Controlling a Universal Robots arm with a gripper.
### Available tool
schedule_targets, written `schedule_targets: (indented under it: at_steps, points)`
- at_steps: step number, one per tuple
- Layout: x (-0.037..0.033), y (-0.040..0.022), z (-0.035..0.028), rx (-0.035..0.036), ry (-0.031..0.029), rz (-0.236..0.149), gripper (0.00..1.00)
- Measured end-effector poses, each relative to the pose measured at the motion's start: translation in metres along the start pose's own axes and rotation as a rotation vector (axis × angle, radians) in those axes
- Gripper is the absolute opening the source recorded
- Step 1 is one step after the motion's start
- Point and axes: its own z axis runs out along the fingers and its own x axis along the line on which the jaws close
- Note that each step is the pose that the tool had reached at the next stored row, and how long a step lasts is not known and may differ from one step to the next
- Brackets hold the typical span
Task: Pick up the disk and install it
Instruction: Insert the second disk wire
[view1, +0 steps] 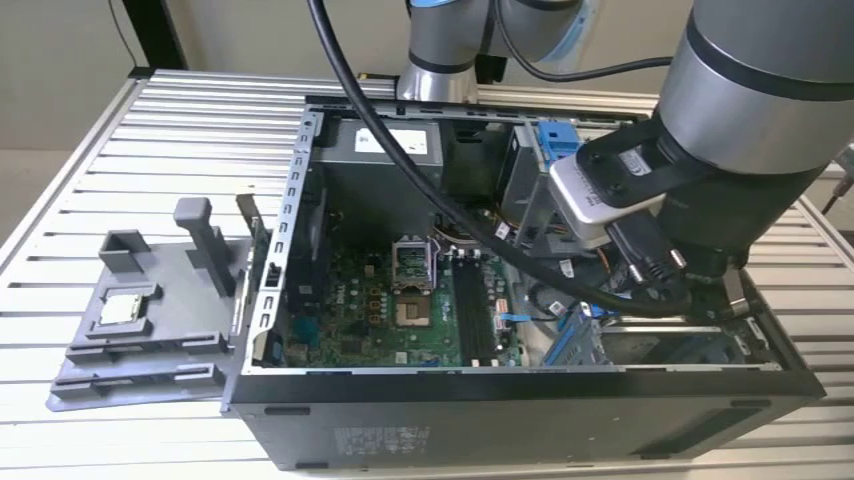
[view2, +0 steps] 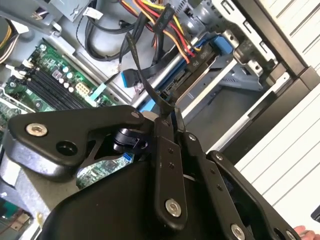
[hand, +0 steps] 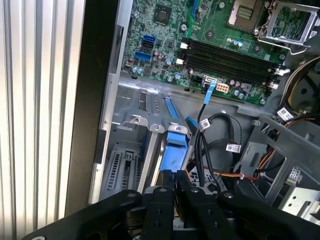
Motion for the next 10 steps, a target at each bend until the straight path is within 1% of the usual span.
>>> schedule_targets:
  at_steps: [1, 6, 7, 8, 10]
  points:
    - [0.0002, -0.0013, 0.0003, -0.0016, -0.0005, 0.000, 0.00]
    - [0.0001, -0.0014, 0.0003, -0.0018, -0.0004, 0.000, 0.00]
    - [0.0001, -0.0015, 0.0004, -0.0017, 0.0004, 0.004, 0.00]
    - [0.0000, -0.0015, 0.0004, -0.0010, 0.0029, 0.013, 0.00]
    - [0.0001, -0.0015, 0.0003, 0.0012, 0.0107, 0.041, 0.00]
